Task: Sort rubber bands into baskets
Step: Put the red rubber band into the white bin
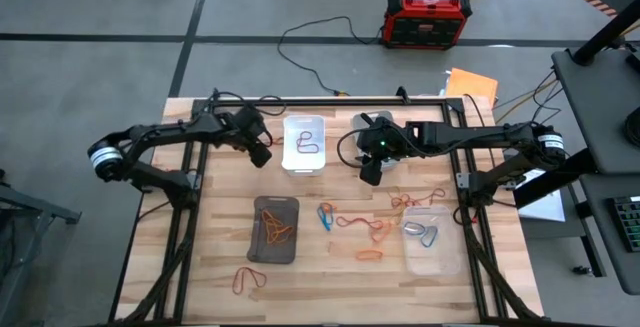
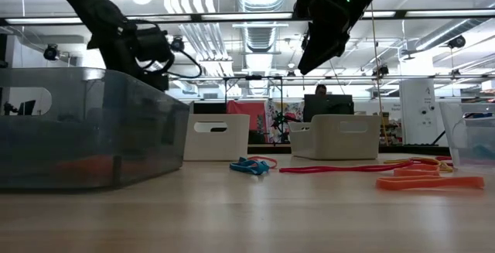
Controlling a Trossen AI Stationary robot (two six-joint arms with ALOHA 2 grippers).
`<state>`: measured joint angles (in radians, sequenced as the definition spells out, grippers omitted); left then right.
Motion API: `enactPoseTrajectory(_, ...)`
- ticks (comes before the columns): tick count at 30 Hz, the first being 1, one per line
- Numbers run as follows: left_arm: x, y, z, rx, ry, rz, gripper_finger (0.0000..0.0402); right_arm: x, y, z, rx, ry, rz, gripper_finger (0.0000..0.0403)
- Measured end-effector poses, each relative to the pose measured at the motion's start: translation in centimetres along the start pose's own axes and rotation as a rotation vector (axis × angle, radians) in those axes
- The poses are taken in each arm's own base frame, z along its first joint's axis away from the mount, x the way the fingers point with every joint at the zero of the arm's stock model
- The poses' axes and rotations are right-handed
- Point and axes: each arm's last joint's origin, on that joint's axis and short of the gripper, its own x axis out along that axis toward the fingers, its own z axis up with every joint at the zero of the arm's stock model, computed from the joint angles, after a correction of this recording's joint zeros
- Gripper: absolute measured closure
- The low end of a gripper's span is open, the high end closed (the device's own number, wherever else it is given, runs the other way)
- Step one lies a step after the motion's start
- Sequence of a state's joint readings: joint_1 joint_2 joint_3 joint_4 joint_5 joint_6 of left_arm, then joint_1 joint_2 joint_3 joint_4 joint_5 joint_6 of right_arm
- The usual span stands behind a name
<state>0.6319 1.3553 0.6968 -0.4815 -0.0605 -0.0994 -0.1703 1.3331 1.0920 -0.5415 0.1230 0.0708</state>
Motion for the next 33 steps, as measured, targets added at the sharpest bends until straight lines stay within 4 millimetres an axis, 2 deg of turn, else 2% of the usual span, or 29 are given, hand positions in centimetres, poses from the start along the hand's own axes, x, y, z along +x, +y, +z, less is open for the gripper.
enactPoseTrajectory(6,1.6,-0.1,0.3,0.010,0.020,0.002,0.0210,0.0,0.0,0.0,0.009,0.000,0.000,0.0252)
enactPoseTrajectory(12,3.6,-0.1,0.3,0.014,0.062,0.014,0.0212,0.0,0.0,0.0,0.009,0.000,0.000,0.0252)
enactPoseTrajectory(18,4.6,-0.1,0.2,0.029,0.098,0.018,0.0221,0.0,0.0,0.0,0.008,0.000,0.000,0.0252)
enactPoseTrajectory(22,4.9,-0.1,0.1,0.041,0.108,0.011,0.0265,0.0,0.0,0.0,0.008,0.000,0.000,0.0252)
enactPoseTrajectory(27,5.1,-0.1,0.0,0.046,0.114,0.004,0.0375,0.0,0.0,0.0,0.008,0.000,0.000,0.0252)
enactPoseTrajectory(28,5.1,-0.1,0.0,0.045,0.114,0.006,0.0388,0.0,0.0,0.0,0.008,0.000,0.000,0.0252)
enactPoseTrajectory(33,4.7,0.0,0.2,0.049,0.101,0.013,0.0399,0.0,0.0,0.0,0.008,0.000,0.000,0.0252)
